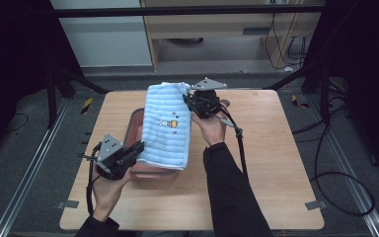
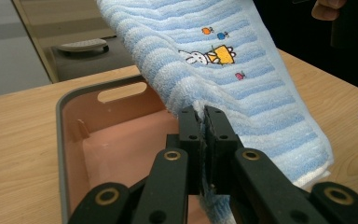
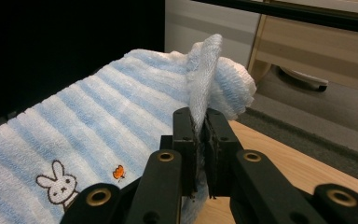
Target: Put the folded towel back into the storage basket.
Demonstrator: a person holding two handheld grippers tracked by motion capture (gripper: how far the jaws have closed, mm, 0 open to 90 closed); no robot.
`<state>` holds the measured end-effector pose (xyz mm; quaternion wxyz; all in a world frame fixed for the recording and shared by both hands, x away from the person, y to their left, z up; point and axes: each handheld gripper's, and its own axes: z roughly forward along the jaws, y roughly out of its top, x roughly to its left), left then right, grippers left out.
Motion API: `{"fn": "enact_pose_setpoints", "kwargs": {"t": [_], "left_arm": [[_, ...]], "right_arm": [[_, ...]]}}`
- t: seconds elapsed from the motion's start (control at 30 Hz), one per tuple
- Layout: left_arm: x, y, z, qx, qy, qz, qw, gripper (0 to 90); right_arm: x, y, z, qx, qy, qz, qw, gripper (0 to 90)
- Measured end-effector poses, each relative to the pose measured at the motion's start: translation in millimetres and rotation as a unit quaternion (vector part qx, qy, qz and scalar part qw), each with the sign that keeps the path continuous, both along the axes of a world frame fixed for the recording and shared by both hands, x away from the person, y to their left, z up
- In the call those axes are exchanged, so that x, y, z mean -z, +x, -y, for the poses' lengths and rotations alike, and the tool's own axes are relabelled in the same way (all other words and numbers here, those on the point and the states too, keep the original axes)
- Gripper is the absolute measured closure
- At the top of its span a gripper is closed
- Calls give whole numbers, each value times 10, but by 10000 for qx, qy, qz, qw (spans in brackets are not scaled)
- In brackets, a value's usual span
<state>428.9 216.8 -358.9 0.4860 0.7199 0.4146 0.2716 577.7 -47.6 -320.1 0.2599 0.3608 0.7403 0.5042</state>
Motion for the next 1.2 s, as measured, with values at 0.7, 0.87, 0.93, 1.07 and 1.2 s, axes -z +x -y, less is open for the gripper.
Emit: {"fn": "enact_pose_setpoints", "kwargs": {"t": [0.7, 0.87, 0.93, 1.07, 1.2], "left_arm": [[145, 187, -284, -383, 35, -173, 9991, 864], [200, 213, -306, -427, 124, -233, 9987, 864], [224, 221, -309, -440, 153, -262, 9986, 864], [271, 227, -304, -440, 236, -313, 9983, 864], [321, 235, -300, -444, 240, -443, 9977, 864]], "right_arm": [[194, 244, -405, -172, -6, -55, 9998, 845], [261, 282, -448, -178, -57, -98, 9998, 845], [317, 303, -465, -158, -55, -176, 9997, 845], [395, 322, -477, -147, -62, -238, 9996, 845], [450, 331, -486, -147, -64, -294, 9994, 845]]}}
